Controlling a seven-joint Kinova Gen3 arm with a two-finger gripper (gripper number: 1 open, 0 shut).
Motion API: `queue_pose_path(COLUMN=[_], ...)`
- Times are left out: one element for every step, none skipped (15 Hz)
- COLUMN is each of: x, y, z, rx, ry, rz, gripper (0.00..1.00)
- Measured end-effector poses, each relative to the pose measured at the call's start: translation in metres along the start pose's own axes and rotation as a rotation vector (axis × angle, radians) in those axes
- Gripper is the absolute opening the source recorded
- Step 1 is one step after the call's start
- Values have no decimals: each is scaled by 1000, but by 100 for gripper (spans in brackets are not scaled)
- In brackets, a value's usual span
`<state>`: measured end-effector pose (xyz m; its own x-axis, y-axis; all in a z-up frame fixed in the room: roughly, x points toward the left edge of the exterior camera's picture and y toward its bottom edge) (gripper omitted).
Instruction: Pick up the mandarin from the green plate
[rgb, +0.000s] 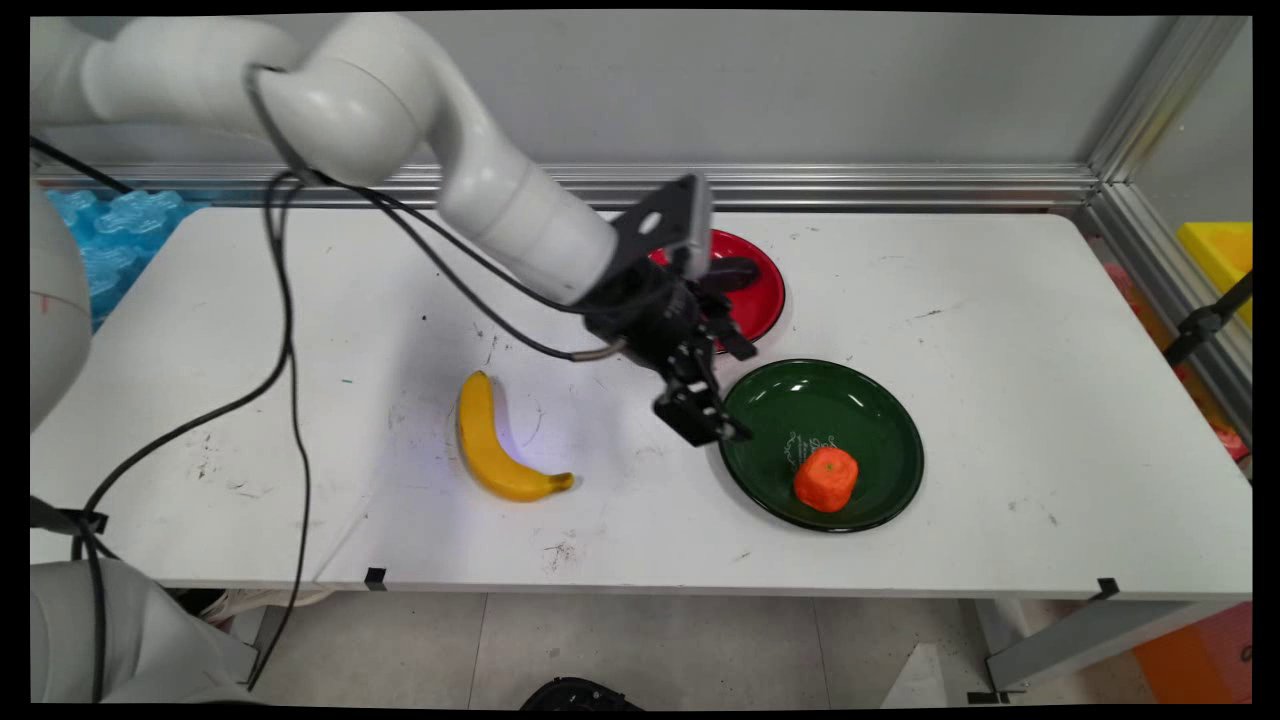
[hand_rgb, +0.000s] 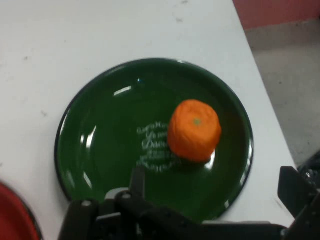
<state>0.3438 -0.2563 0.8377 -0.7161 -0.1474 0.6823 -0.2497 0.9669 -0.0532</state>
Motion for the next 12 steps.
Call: queue_pose_path(x=[3,5,7,9,11,12,14,14,15,16,17,17], y=[-1,-2,-3,-5,-6,-7,-8,-9,-10,-11,-12,-13], z=[10,16,27,35,45,53,60,65,71,78,84,90], rx=[1,3,5,5,5,5,5,4,4,2,1,0], ry=[1,1,0,-1,-2,-4,-6,-7,-9,-11,-13,-16], rz=[4,7,10,13,17,20,24,27,31,36,40,45], gripper=[100,100,100,100,100,100,100,100,100,100,100,100])
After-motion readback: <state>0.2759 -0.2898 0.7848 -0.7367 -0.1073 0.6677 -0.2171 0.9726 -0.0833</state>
